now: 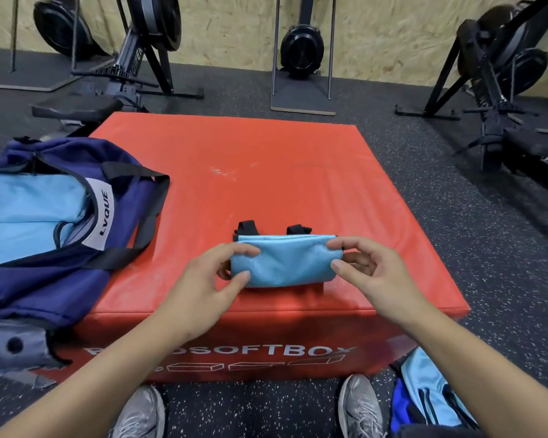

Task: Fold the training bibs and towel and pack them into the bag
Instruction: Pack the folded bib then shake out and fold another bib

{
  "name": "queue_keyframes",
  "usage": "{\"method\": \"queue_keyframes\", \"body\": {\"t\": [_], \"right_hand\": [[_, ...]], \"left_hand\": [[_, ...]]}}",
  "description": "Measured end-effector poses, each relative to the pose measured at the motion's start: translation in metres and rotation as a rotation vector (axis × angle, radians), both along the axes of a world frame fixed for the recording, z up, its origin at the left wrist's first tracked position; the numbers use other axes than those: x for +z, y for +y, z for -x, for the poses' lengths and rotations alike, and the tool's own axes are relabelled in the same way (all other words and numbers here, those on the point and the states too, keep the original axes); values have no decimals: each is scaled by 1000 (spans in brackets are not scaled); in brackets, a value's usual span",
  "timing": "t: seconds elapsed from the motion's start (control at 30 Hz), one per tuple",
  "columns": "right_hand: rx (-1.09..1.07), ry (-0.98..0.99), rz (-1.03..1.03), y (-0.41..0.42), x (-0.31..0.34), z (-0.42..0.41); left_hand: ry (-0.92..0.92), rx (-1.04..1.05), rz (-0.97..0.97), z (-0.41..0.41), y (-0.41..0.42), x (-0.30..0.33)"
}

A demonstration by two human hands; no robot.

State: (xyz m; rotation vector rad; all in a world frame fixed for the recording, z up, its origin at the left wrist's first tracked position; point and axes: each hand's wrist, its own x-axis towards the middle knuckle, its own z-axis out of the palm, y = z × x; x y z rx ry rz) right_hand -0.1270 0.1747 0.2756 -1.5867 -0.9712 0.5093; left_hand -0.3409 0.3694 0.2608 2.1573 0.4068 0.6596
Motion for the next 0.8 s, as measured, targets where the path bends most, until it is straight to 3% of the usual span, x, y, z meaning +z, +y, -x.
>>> {"method": "queue_keyframes", "body": {"t": [0.27,0.43,0.63,0.8], "right_hand": [[-93,130,93,36,-17,-19],[-117,106,229,46,-38,-26],[-118,146,220,43,-34,-25],[-78,5,356,43,-36,-15]], "left_hand": [[96,162,149,-33,18,-23],[145,165,56,-37,19,-34],[216,204,-31,-36,19,-39],[355,189,-97,-38,15,-44]]}}
